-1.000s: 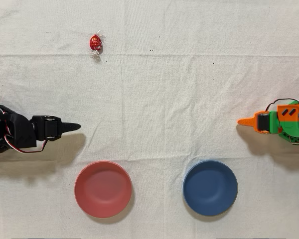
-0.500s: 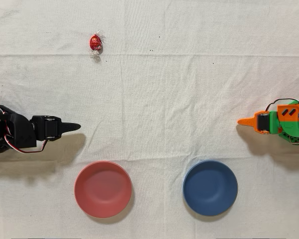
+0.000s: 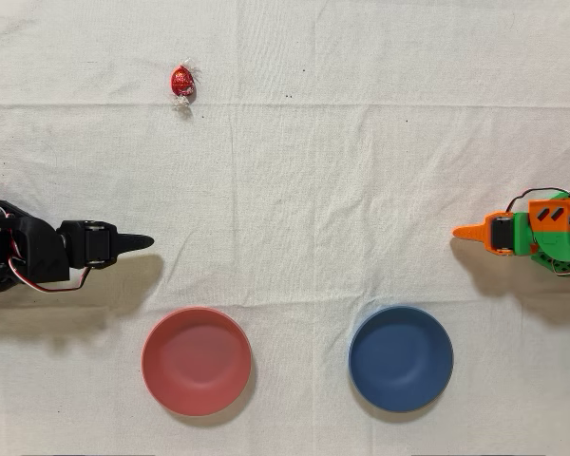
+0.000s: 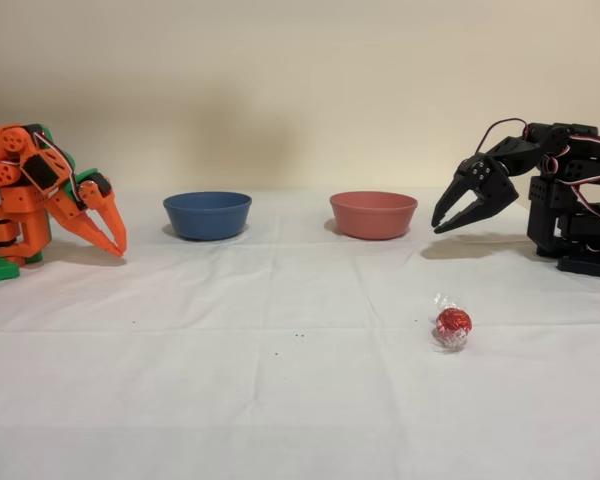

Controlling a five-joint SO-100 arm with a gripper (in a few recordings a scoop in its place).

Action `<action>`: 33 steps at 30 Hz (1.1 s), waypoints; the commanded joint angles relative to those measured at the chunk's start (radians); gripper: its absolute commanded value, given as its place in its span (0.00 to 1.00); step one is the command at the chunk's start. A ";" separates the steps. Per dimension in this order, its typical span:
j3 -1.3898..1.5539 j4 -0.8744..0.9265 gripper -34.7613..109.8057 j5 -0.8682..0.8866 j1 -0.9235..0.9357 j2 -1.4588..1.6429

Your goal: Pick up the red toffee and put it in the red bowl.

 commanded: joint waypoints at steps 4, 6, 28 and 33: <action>0.020 0.015 0.25 0.011 0.005 0.017; 0.020 0.015 0.25 0.011 0.005 0.017; 0.020 0.003 0.24 -0.051 0.005 0.017; -0.037 -0.021 0.24 -0.166 0.006 -0.069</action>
